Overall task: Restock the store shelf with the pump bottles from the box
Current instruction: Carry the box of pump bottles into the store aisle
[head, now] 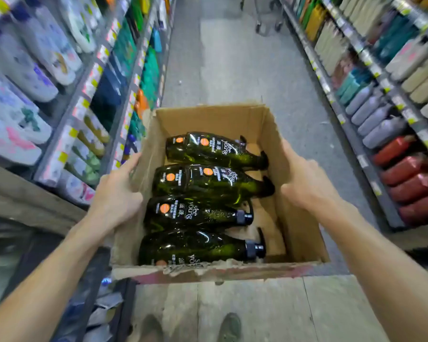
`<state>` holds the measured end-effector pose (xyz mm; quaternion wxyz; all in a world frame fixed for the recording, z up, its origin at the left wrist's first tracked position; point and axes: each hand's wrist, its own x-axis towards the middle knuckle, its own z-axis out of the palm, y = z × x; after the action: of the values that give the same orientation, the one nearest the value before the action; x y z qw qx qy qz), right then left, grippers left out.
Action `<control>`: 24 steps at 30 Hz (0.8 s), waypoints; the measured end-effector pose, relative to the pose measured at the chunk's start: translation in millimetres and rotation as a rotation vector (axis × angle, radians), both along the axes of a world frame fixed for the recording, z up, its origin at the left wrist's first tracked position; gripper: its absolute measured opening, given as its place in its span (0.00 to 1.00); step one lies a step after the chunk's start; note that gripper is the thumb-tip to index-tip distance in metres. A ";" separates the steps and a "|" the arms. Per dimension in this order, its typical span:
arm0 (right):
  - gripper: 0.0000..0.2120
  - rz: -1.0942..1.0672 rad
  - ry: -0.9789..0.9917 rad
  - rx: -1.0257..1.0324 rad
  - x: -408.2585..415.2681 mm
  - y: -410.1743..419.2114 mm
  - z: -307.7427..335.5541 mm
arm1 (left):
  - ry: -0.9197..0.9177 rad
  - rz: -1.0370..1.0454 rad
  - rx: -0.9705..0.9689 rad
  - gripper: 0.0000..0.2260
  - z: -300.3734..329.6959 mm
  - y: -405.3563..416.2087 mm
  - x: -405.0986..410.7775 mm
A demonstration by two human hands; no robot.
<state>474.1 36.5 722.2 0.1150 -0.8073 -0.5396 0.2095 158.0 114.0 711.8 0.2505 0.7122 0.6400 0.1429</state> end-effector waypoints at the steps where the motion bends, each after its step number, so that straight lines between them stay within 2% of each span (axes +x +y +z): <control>1: 0.46 0.000 -0.035 0.031 14.3 2.9 34.6 | 0.000 -0.013 0.030 0.37 37.0 7.2 11.7; 5: 0.41 0.002 -0.153 0.138 64.2 17.0 158.6 | -0.056 -0.090 0.178 0.36 166.0 31.3 65.8; 7: 0.42 -0.007 -0.197 0.178 87.0 25.6 204.8 | -0.083 -0.106 0.233 0.33 208.8 46.0 88.8; 10: 0.43 -0.053 -0.251 0.215 116.7 42.7 244.1 | -0.085 -0.155 0.321 0.34 249.0 75.9 121.6; 15: 0.44 -0.090 -0.250 0.229 165.1 100.9 258.1 | -0.070 -0.228 0.342 0.34 260.7 154.5 177.1; 24: 0.44 -0.165 -0.190 0.114 257.1 279.8 228.3 | -0.138 -0.274 0.141 0.30 214.2 330.3 291.8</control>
<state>731.2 316.3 950.5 0.1259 -0.8572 -0.4909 0.0911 449.8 444.3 926.0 0.2604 0.7972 0.5064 0.2006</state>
